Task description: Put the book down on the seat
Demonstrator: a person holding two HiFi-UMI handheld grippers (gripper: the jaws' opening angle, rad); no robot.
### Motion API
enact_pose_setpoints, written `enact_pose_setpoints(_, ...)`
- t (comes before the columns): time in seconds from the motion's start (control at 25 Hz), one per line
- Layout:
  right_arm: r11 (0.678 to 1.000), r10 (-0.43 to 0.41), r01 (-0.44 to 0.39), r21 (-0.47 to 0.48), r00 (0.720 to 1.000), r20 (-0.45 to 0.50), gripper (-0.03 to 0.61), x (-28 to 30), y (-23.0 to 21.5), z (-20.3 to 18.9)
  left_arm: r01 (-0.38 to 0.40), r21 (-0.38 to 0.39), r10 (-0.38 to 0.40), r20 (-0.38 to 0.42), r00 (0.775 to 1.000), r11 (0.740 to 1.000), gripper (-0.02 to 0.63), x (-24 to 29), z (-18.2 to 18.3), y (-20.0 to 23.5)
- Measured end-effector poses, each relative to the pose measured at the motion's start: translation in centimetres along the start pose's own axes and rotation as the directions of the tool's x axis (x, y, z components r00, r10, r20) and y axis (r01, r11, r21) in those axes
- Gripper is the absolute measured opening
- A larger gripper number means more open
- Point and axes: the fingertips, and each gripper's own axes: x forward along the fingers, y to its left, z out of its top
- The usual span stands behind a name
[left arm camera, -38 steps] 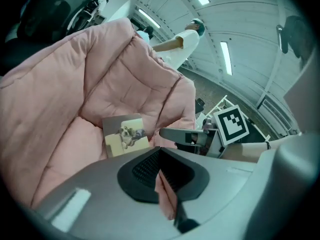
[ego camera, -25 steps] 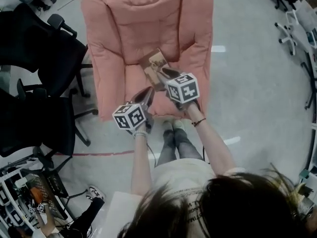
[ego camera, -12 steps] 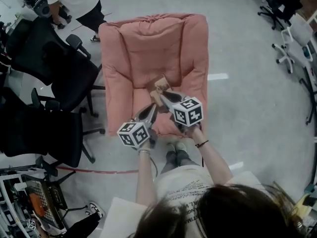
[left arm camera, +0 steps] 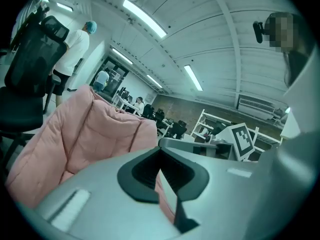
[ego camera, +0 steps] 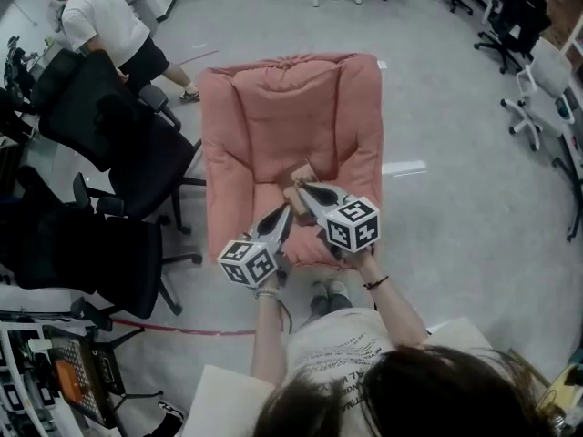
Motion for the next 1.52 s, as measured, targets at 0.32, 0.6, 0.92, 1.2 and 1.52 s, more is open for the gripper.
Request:
enact_pose_setpoints(0.32, 1.0, 0.028, -0.028, -0.005, 0.999, 0.043, 0.003, -1.4, 1.3, 1.1, 0.028, 0.045, -0.028, 0.014, 1.0, 0.999, -0.002, -0.6, 1.0, -1.7)
enact_pose_setpoints(0.6, 0.998, 0.05, -0.048, -0.033, 0.998, 0.047, 0.003, -1.9, 1.8, 1.4, 0.017, 0.059, -0.018, 0.017, 1.0, 0.998, -0.002, -0.8, 0.9, -1.5)
enact_pose_setpoints(0.92, 0.997, 0.059, -0.057, -0.043, 0.997, 0.045, 0.003, -2.2, 1.6, 1.4, 0.016, 0.062, -0.017, 0.01, 1.0, 0.998, -0.002, -0.5, 0.9, -1.7)
enact_pose_setpoints(1.2, 0.997, 0.07, -0.068, -0.034, 0.996, 0.051, 0.003, -2.3, 1.7, 1.5, 0.016, 0.055, -0.016, 0.001, 1.0, 0.998, -0.002, -0.5, 0.6, -1.6)
enact_pose_setpoints(1.52, 0.996, 0.082, -0.08, -0.042, 0.995, 0.058, 0.003, -1.9, 1.8, 1.6, 0.016, 0.052, -0.016, -0.002, 1.0, 0.999, -0.002, -0.4, 0.5, -1.2)
